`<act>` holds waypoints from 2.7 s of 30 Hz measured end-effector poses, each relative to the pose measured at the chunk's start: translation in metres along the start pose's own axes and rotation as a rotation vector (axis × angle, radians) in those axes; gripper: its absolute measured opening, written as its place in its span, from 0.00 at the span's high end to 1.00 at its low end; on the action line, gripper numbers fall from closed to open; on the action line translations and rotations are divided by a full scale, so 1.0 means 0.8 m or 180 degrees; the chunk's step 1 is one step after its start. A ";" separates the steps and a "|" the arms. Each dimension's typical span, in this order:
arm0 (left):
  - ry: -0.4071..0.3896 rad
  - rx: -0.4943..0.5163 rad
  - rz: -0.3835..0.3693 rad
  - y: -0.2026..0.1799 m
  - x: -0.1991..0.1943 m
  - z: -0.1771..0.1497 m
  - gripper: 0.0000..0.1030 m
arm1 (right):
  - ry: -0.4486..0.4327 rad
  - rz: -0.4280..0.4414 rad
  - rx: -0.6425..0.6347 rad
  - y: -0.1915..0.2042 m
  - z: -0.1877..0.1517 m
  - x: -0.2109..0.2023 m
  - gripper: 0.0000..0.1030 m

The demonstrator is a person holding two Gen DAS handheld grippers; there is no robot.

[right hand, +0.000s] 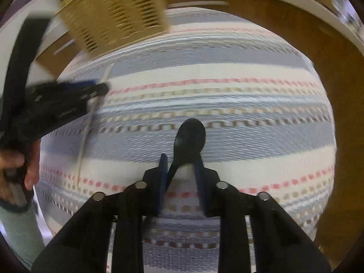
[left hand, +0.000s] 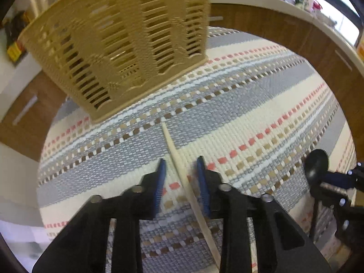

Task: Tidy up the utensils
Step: 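Lift the black spoon with the right gripper toward the caddy, then lower the black spoon into the caddy and open the right gripper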

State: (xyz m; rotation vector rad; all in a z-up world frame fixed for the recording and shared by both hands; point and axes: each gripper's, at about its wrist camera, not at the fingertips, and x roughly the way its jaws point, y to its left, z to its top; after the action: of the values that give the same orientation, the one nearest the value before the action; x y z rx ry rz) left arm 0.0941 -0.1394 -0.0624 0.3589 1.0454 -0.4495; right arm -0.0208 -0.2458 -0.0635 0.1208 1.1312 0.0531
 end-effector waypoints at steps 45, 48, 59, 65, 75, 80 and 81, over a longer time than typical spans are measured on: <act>-0.2872 -0.0872 -0.0132 0.112 -0.272 0.030 0.96 | -0.2097 0.0659 -0.0574 0.031 0.165 -0.169 0.95; -0.3082 -0.0941 -0.0114 0.121 -0.266 0.039 0.96 | -0.2343 0.0695 -0.0536 0.025 0.196 -0.175 0.95; -0.3384 -0.1118 0.0000 0.155 -0.223 0.089 0.96 | -0.2709 0.0799 -0.0531 0.022 0.283 -0.125 0.95; -0.3536 -0.1119 0.0249 0.165 -0.213 0.100 0.96 | -0.2625 0.0980 -0.0392 0.012 0.307 -0.079 0.95; -0.3466 -0.1183 0.0239 0.173 -0.174 0.084 0.95 | -0.2610 0.1065 -0.0224 -0.008 0.302 -0.057 0.94; -0.3402 -0.1273 0.0163 0.175 -0.180 0.062 0.68 | -0.2491 0.1143 -0.0158 -0.020 0.284 -0.063 0.91; -0.3382 -0.1270 0.0123 0.175 -0.184 0.054 0.67 | -0.2466 0.1169 -0.0144 -0.023 0.278 -0.065 0.91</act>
State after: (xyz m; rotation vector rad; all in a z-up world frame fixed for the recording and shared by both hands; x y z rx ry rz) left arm 0.1359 -0.0136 0.0975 -0.2240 0.0720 -0.3126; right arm 0.1579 -0.2851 0.0746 0.2800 0.3238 0.3302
